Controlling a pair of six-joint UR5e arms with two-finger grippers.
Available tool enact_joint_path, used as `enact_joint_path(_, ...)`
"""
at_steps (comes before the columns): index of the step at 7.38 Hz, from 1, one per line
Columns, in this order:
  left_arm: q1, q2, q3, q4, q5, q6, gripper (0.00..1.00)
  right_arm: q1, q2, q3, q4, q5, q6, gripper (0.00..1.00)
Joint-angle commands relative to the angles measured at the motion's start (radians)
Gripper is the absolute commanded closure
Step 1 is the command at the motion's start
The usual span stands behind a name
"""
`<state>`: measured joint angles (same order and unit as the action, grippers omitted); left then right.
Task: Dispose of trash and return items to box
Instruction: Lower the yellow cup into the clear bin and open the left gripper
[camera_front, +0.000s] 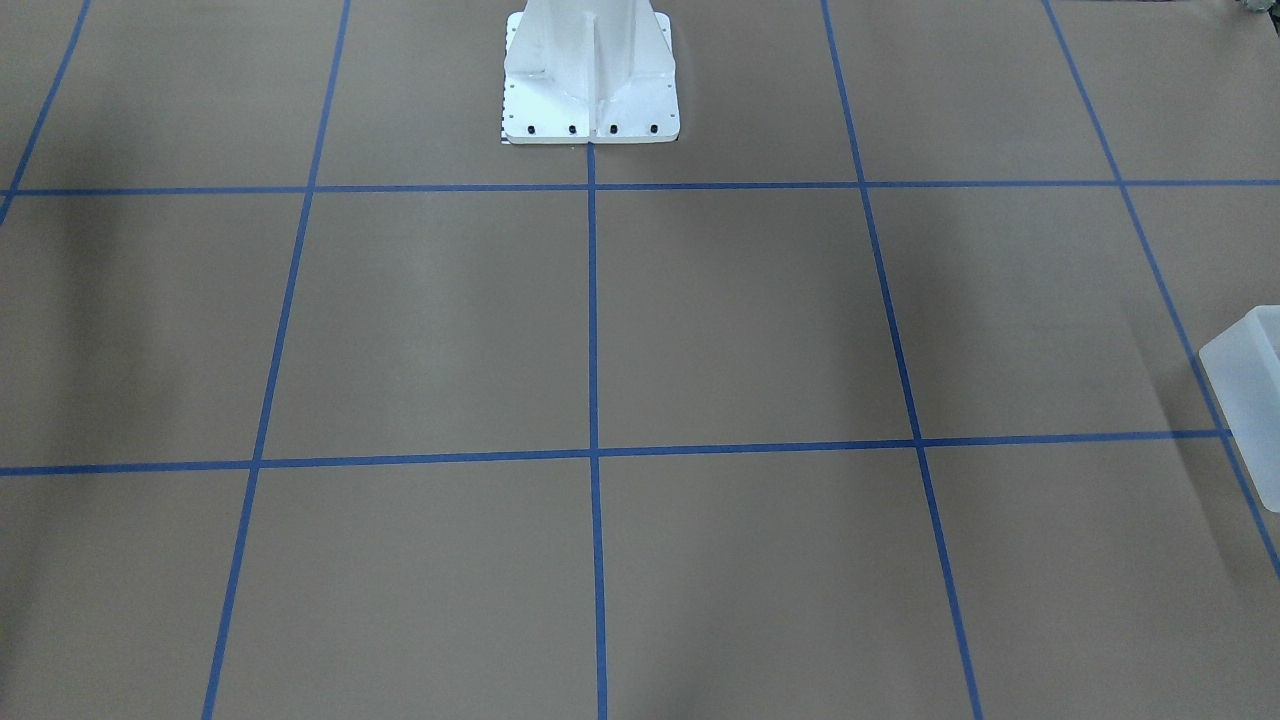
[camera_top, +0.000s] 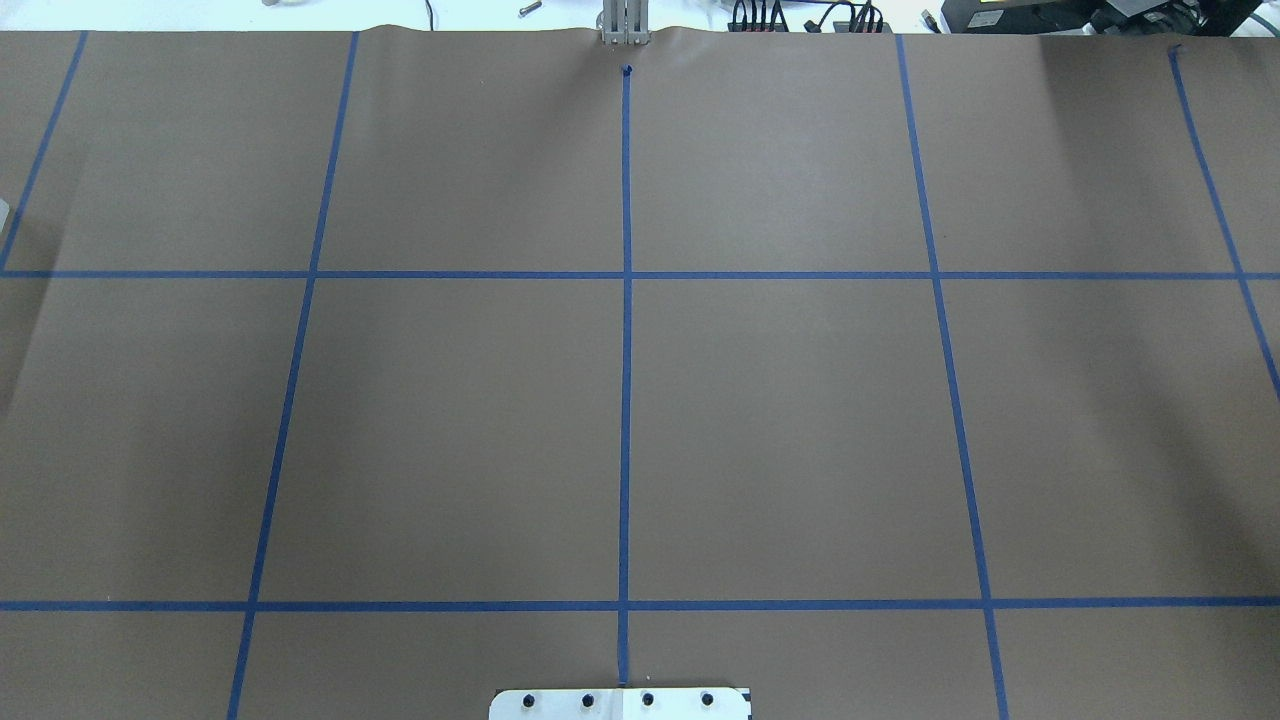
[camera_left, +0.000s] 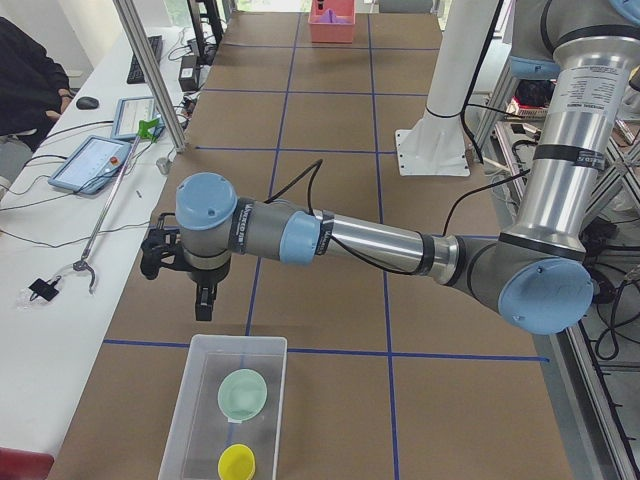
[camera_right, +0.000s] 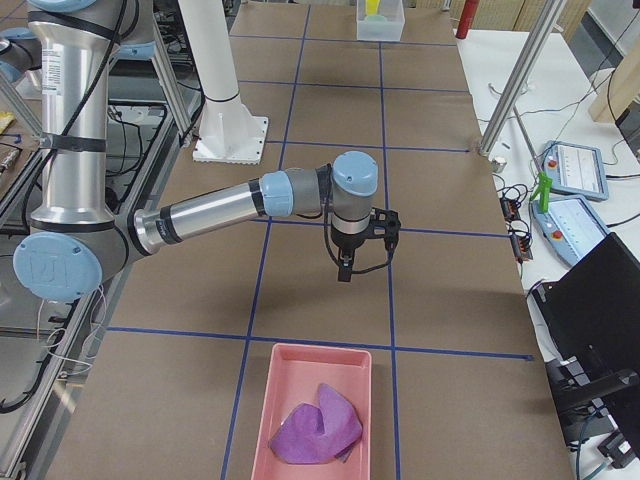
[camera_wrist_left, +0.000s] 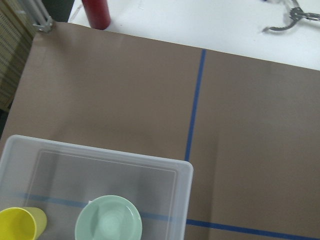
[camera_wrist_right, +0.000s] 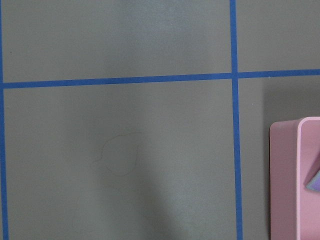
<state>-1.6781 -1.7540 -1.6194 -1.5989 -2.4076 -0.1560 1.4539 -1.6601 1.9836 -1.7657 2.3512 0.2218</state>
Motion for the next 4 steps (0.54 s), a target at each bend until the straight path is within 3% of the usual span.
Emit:
enact_joint_path(1, 0.054, 0.031, -0.057, 0.000, 0.036, 0.004, 0.01, 0.003, -0.038, -0.026, 0.000, -0.012, -0.013, 0.00)
enact_joint_path(4, 0.054, 0.092, -0.051, -0.001, 0.041, 0.004, 0.01, 0.081, -0.047, -0.120, -0.001, -0.015, -0.112, 0.00)
